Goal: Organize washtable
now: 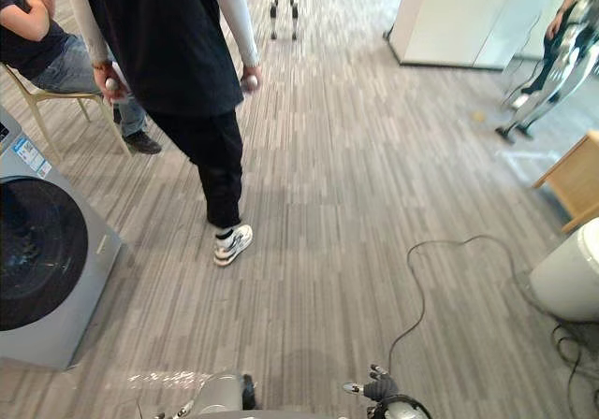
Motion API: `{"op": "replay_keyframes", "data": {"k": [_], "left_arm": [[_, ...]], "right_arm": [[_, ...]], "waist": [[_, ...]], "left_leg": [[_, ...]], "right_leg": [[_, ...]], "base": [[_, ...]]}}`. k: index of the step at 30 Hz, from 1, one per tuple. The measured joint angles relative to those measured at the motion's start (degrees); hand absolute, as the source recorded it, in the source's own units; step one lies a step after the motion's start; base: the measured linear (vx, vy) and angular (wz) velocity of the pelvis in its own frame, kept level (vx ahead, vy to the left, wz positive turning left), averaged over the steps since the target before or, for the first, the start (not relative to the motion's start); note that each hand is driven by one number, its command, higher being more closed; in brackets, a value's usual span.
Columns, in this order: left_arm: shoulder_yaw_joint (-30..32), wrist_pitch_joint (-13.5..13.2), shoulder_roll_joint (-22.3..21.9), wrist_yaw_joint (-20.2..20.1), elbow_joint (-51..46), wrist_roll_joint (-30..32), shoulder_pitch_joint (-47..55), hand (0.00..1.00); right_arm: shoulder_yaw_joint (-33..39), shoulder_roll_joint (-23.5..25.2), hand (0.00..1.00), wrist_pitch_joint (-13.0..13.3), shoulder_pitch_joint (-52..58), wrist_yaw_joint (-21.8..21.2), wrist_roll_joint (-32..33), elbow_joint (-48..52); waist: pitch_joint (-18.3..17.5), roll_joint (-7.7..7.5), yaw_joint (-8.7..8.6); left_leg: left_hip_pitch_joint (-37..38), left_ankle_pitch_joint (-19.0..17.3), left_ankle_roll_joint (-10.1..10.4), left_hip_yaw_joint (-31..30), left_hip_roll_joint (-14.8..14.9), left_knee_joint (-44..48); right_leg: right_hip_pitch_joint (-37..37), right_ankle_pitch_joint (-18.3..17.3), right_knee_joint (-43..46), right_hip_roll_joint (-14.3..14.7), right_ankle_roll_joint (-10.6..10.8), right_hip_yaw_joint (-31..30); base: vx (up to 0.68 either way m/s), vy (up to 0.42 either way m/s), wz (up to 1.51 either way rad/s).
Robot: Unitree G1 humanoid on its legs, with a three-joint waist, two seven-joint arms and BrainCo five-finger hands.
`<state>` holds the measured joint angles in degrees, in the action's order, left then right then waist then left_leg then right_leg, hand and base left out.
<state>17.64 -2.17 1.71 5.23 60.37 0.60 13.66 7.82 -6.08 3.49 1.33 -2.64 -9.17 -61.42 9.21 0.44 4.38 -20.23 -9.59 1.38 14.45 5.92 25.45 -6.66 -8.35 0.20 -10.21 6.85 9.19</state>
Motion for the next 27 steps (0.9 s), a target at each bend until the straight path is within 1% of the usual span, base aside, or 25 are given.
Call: {"op": "replay_keyframes", "data": {"k": [1,2,3,4,6,7,8,9,10,11,12,13,14,15,16,17,19,20,21,22,23,24,25,26,27], "left_arm": [[-0.1,-0.5,-0.2,-0.1,-0.1,0.0,-0.3,0.0],[-0.1,-0.6,-0.1,0.0,-0.1,0.0,-0.4,0.0],[-0.1,-0.8,1.0,-0.3,-0.1,0.0,-1.3,0.0],[-0.1,-0.8,1.3,-0.3,0.1,0.0,-1.2,0.0],[-0.6,-0.6,2.2,-0.3,0.8,0.0,-1.1,0.0],[-1.4,-0.5,2.7,-0.3,0.8,0.0,-0.6,0.0],[-2.0,-0.4,3.0,-0.3,0.7,0.0,-0.4,0.0],[-2.4,-0.3,3.3,-0.3,0.3,0.0,-0.7,0.0],[-2.5,-0.2,3.4,-0.3,0.3,0.1,-0.6,0.0],[-2.6,-0.1,3.6,-0.3,0.3,0.1,-0.7,0.0],[-3.8,-0.1,3.9,-0.3,0.1,0.1,-1.2,0.0],[-4.0,-0.2,3.9,-0.3,0.1,0.1,-1.5,0.0],[-4.2,-0.2,3.7,-0.4,0.1,0.1,-2.6,0.0],[-4.3,-0.2,3.5,-0.4,0.1,0.2,-3.0,0.0],[-4.5,-0.2,3.1,-0.6,0.1,0.3,-4.0,0.0],[-4.9,-0.3,2.5,-1.0,-0.1,0.8,-5.0,0.0],[-4.6,-0.7,2.3,-1.4,-0.4,2.0,-5.4,0.0],[-4.2,-0.7,2.4,-1.4,-0.4,2.3,-5.4,0.0],[-3.6,-0.6,1.6,-1.4,-0.1,2.5,-5.0,0.0],[-3.4,-0.6,0.7,-1.5,-0.1,2.8,-5.0,0.0],[-3.3,-0.6,-0.2,-1.5,-0.1,2.9,-5.0,0.0],[-1.3,-0.8,-1.2,-1.6,-0.1,2.9,-5.0,0.0],[1.3,-0.7,-1.7,-1.6,-0.2,2.8,-5.0,0.0],[2.3,-0.7,-2.1,-1.6,-0.1,2.8,-5.0,0.0],[4.2,-0.7,-2.4,-1.9,-0.6,2.8,-5.1,0.0]], "right_arm": [[0.1,0.3,0.0,0.1,-0.4,0.0,0.0,0.0],[0.0,0.5,0.0,0.1,-0.4,0.0,0.0,0.0],[0.0,1.8,0.0,0.3,-0.2,-0.1,-0.6,-0.3],[0.3,2.2,0.0,0.4,-0.2,-0.1,-0.5,-0.1],[0.8,2.8,0.0,0.6,0.2,-0.1,-0.4,-0.1],[1.2,3.1,0.0,0.6,0.3,-0.1,-0.4,-0.1],[2.2,3.5,0.0,0.6,0.3,-0.1,-0.4,-0.1],[3.9,3.9,0.0,0.6,0.3,-0.3,-0.3,-0.1],[5.5,4.1,0.0,0.6,0.2,-0.8,-0.2,0.2],[5.7,4.2,0.0,0.7,0.2,-1.1,-0.2,0.6],[5.8,4.1,0.0,0.6,0.1,-1.2,-0.2,1.6],[5.9,4.1,0.0,0.7,0.1,-1.2,-0.1,2.2],[6.9,3.5,0.0,0.7,0.0,-1.3,0.2,3.1],[7.5,3.1,0.0,0.7,0.0,-1.3,0.3,3.5],[8.1,2.2,0.0,0.6,0.1,-1.1,0.3,4.1],[8.3,1.2,0.0,0.2,0.8,-1.0,0.3,4.4],[9.4,1.4,0.0,-0.2,2.4,-1.0,0.5,4.4],[9.4,1.7,0.0,-0.4,3.2,-1.0,0.6,4.4],[10.1,1.9,0.0,-0.6,4.0,-1.0,0.8,4.4],[11.2,1.7,0.0,-0.8,4.0,-1.1,0.7,4.4],[12.0,1.4,0.0,-0.9,4.0,-1.1,0.7,4.4],[12.0,0.8,0.0,-1.2,4.1,-1.1,0.7,4.4],[12.0,0.7,0.0,-1.5,4.1,-1.0,0.7,4.5],[12.0,0.5,0.0,-1.6,4.1,-1.0,0.7,4.5],[11.8,0.4,0.0,-1.8,4.2,-0.9,0.7,4.4]], "waist": [[0.0,0.54,-0.56],[0.1,0.29,-0.53],[0.2,-1.58,-0.04],[0.2,-1.94,-0.35],[-0.1,-3.37,-0.42],[-0.4,-3.98,-0.46],[-0.4,-3.94,-0.61],[-0.2,-3.65,-1.0],[-0.3,-3.63,-1.76],[-0.2,-3.58,-2.3],[-0.2,-3.39,-3.11],[-0.1,-3.24,-3.69],[-0.1,-2.44,-4.34],[0.0,-1.94,-4.56],[0.5,-0.68,-5.24],[0.8,0.33,-5.51],[0.8,0.15,-5.5],[0.4,-0.42,-5.61],[-0.2,0.04,-5.98],[-0.4,1.65,-6.63],[-0.5,2.79,-6.77],[-0.9,3.92,-6.46],[-0.7,4.69,-6.56],[-0.4,4.73,-6.47],[-0.2,5.52,-6.12]], "left_leg": [[-1.2,-3.3,-1.4,0.1,-0.2,3.5],[-1.5,-4.1,-1.4,0.1,-0.3,4.5],[-2.3,-9.1,-4.8,0.5,-1.5,10.0],[-2.0,-10.3,-5.3,0.5,-2.0,11.1],[1.8,-13.0,-6.0,1.3,-3.8,11.3],[5.4,-14.3,-6.2,1.5,-5.1,10.0],[8.5,-14.9,-6.6,1.4,-5.9,8.3],[12.9,-15.2,-7.6,0.8,-6.6,5.5],[17.6,-15.3,-7.7,0.1,-7.0,2.0],[19.8,-15.3,-7.7,-0.4,-7.0,0.1],[23.4,-15.2,-7.6,-1.4,-6.9,-3.2],[25.0,-15.1,-7.4,-1.9,-6.7,-4.7],[28.7,-14.7,-6.7,-2.4,-5.5,-7.7],[30.2,-14.6,-6.5,-2.8,-4.9,-8.8],[33.1,-14.2,-5.7,-3.8,-3.5,-10.8],[35.5,-13.3,-4.2,-4.8,-2.3,-12.2],[39.3,-12.6,-1.6,-6.6,-1.9,-13.5],[40.8,-12.6,-1.1,-7.4,-2.0,-13.3],[42.9,-12.6,-0.1,-9.2,-0.9,-12.1],[43.3,-9.8,4.2,-10.2,0.8,-9.4],[43.2,-7.3,4.8,-10.7,1.8,-7.2],[40.5,0.4,2.9,-11.2,3.1,0.3],[35.5,12.2,2.4,-11.6,4.6,11.4],[32.3,16.0,2.6,-11.9,6.1,18.0],[26.1,14.0,2.4,-10.0,9.6,32.2]], "right_leg": [[2.0,-2.2,5.7,-0.3,-0.2,-1.5],[2.4,-2.7,7.6,-0.4,-0.3,-1.8],[5.6,-8.5,20.0,-2.9,3.4,-2.4],[6.7,-9.2,24.1,-3.6,4.5,-2.8],[10.8,-7.3,37.9,-5.8,4.8,-5.7],[13.1,-2.6,45.8,-6.6,5.2,-8.1],[14.6,1.9,50.9,-6.9,5.1,-9.2],[16.6,1.6,57.7,-6.4,3.7,-8.8],[18.4,-2.6,61.3,-5.5,0.2,-6.0],[19.4,-4.7,61.8,-4.8,-1.0,-4.1],[22.1,-8.0,60.6,-3.5,-3.8,0.0],[23.6,-9.2,58.9,-2.7,-4.6,1.9],[27.3,-9.9,50.9,0.2,-5.8,4.8],[28.6,-9.7,46.7,1.3,-6.0,5.5],[30.7,-7.8,37.8,3.0,-6.6,6.5],[32.3,-2.8,27.7,4.3,-6.4,6.4],[33.0,4.6,14.4,4.7,-6.5,6.0],[32.8,5.7,11.8,4.8,-7.0,5.2],[32.9,14.3,14.8,5.2,-9.1,2.8],[34.1,14.8,22.3,5.3,-9.2,2.5],[34.1,12.0,25.5,6.1,-9.1,3.5],[32.3,8.0,27.4,7.4,-8.9,3.8],[28.5,5.5,25.6,8.8,-9.3,4.2],[26.1,4.9,23.9,9.9,-9.9,4.3],[20.4,3.6,20.5,12.4,-10.6,4.2]], "base": [[0.35,0.204,-0.1],[0.44,0.17,0.05],[0.37,0.165,0.07],[0.43,0.221,0.11],[0.35,0.184,0.06],[0.44,0.146,-0.04],[0.54,0.132,-0.01],[0.57,0.08,0.05],[0.48,0.042,0.11],[0.48,0.019,0.21],[0.38,0.001,0.26],[0.62,-0.016,0.42],[0.55,-0.022,0.41],[0.71,-0.034,0.63],[0.66,-0.046,0.78],[0.7,-0.069,0.84],[0.68,-0.127,0.66],[0.83,-0.197,0.62],[0.86,-0.218,0.6],[0.86,-0.222,0.52],[0.84,-0.229,0.16],[0.82,-0.23,-0.15],[0.83,-0.207,-0.22],[0.96,-0.17,-0.18],[0.9,-0.129,-0.27]]}}
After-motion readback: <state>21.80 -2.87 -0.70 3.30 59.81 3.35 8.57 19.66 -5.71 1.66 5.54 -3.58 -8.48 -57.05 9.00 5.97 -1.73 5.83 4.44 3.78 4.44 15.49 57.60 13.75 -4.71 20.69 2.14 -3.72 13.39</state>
